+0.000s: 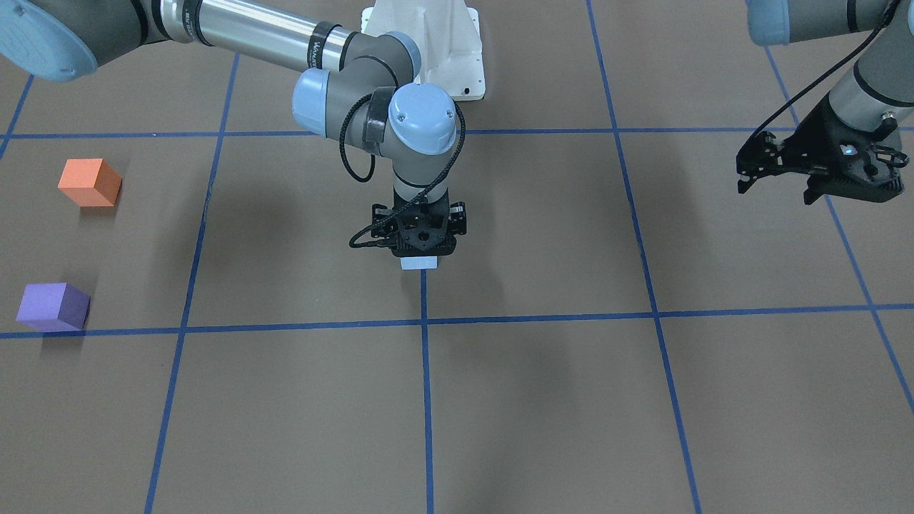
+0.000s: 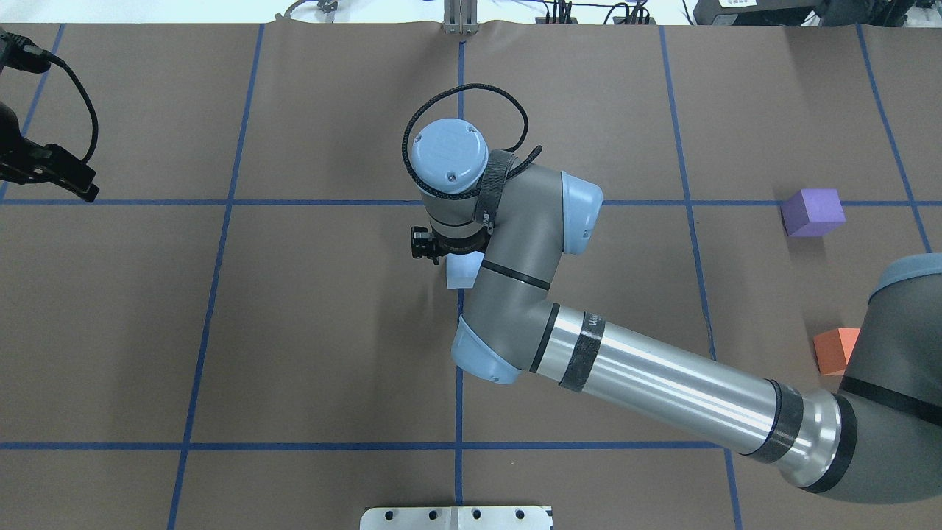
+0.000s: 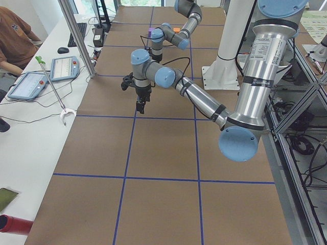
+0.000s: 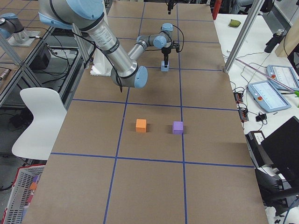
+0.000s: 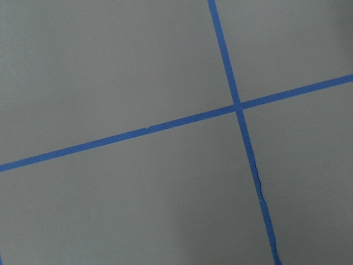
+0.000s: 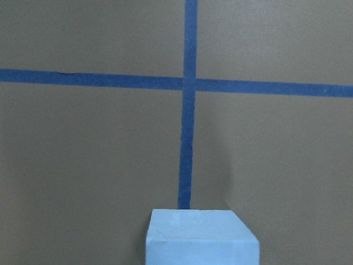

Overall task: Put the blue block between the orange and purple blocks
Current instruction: 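Lower the right gripper onto the light blue cube and close it, then carry the light blue cube with the right gripper toward the purple cube, then lower the light blue cube between the purple and orange cubes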

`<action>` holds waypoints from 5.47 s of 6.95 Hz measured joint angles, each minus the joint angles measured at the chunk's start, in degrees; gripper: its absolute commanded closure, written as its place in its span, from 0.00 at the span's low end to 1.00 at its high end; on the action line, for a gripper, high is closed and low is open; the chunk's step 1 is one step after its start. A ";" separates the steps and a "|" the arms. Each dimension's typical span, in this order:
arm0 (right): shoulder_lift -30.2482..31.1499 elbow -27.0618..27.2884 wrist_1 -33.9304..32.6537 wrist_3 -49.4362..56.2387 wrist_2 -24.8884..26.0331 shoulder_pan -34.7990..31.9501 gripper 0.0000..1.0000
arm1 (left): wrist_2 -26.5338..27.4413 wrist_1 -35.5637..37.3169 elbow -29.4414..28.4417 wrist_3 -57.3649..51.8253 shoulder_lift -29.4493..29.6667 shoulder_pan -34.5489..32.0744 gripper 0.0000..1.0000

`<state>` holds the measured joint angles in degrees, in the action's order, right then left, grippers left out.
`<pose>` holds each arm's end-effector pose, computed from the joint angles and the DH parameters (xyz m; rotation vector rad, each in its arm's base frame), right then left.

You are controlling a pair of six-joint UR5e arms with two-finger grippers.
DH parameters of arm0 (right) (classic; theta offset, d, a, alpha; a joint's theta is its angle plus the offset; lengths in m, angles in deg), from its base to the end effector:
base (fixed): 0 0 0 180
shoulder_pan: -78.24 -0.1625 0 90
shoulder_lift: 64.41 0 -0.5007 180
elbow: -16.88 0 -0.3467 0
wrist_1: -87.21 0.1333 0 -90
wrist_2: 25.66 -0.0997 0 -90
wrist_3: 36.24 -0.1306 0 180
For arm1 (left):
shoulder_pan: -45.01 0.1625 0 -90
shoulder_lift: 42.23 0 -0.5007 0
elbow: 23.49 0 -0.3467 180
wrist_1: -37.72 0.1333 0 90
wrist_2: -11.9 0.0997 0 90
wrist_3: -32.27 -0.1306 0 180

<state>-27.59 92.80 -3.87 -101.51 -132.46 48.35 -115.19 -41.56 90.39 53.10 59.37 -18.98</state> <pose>-0.6680 -0.4942 0.2810 0.0513 -0.7146 -0.0111 0.1778 -0.4887 0.5046 0.1295 0.7513 0.2258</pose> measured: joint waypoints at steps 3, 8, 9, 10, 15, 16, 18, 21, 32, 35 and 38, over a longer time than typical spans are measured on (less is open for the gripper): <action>-0.11 -2.24 2.63 0.13 0.88 0.09 0.05 | 0.09 0.00 -0.09 0.00 -0.05 0.01 0.00; -0.04 -1.87 3.18 -1.06 0.10 0.06 1.00 | 0.09 0.02 -0.40 0.00 0.03 0.05 0.00; -0.06 0.22 1.08 -1.29 -0.62 -0.22 1.00 | 0.09 0.06 -0.41 0.00 0.11 -0.02 0.00; 0.22 4.63 -4.15 -1.29 -0.99 -1.16 1.00 | 0.09 0.08 -0.40 0.00 0.20 -0.09 0.00; 23.28 34.17 -17.02 19.86 -8.67 -18.69 1.00 | -0.13 -0.29 -0.58 -10.76 -1.82 -6.13 0.00; 28.35 35.58 -15.68 26.99 -10.60 -23.49 1.00 | -0.17 -0.73 -1.91 -14.03 -2.70 -9.10 0.00; 39.33 35.16 -7.76 38.25 -14.13 -31.24 1.00 | -0.32 -2.98 -8.42 -18.84 -3.31 -14.56 0.00; 51.68 29.26 8.35 41.76 -18.33 -35.51 1.00 | -0.15 -9.90 -14.42 -20.11 -5.59 -17.75 0.00; 51.04 20.26 10.65 29.82 -17.13 -25.22 0.84 | 0.09 -14.15 -17.23 -20.48 -7.20 -17.84 0.00; 50.81 19.56 10.67 30.83 -17.24 -25.15 0.00 | 0.09 -14.23 -17.32 -20.48 -7.23 -17.84 0.00; 50.79 20.63 10.74 31.19 -17.31 -25.32 0.00 | 0.09 -14.30 -17.60 -20.48 -7.23 -17.84 0.00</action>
<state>23.20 113.43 6.87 -70.33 -149.77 23.03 -115.10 -55.86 72.79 32.62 52.14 -36.81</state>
